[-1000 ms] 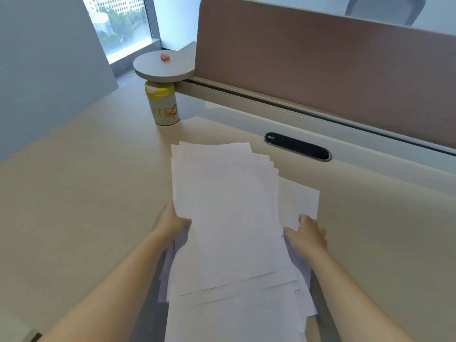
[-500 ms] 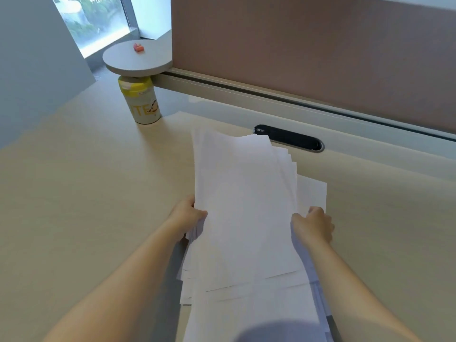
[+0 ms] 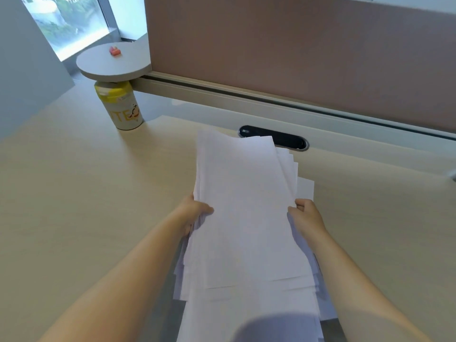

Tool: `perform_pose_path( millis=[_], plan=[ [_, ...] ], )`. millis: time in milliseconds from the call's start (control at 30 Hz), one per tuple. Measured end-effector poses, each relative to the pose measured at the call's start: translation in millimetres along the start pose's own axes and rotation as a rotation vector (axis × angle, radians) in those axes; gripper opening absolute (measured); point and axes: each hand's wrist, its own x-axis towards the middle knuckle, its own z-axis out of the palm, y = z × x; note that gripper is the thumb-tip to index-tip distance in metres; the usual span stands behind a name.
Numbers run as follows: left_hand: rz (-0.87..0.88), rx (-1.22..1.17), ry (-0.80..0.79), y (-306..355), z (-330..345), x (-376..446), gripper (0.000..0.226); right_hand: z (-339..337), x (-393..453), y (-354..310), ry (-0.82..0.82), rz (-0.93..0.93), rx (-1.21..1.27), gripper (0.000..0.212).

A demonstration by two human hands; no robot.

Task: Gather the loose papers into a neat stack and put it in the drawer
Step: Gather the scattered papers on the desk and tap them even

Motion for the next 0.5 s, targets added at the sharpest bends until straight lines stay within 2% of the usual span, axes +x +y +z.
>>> perform_pose_path(
  millis=[100, 267, 333, 367, 400, 500],
  plan=[
    [0.039, 0.059, 0.070, -8, 1, 0, 0.042, -4, -4, 1, 0.000, 0.013, -0.023, 0.039],
    [0.282, 0.084, 0.179, -11, -8, -24, 0.037, -4, -7, 5, 0.102, -0.048, -0.278, 0.065],
    [0.366, 0.031, 0.209, -9, -18, -34, 0.035, -1, -7, 4, 0.077, -0.065, -0.122, 0.065],
    [0.385, -0.028, 0.222, -8, -24, -41, 0.037, 2, -9, 0, 0.052, -0.041, 0.011, 0.057],
    [0.386, -0.100, 0.231, -8, -29, -46, 0.039, 5, -12, -4, 0.010, -0.022, 0.146, 0.045],
    [0.354, -0.252, 0.246, -9, -47, -60, 0.040, 8, -18, -10, -0.162, 0.065, 0.395, 0.041]
  ],
)
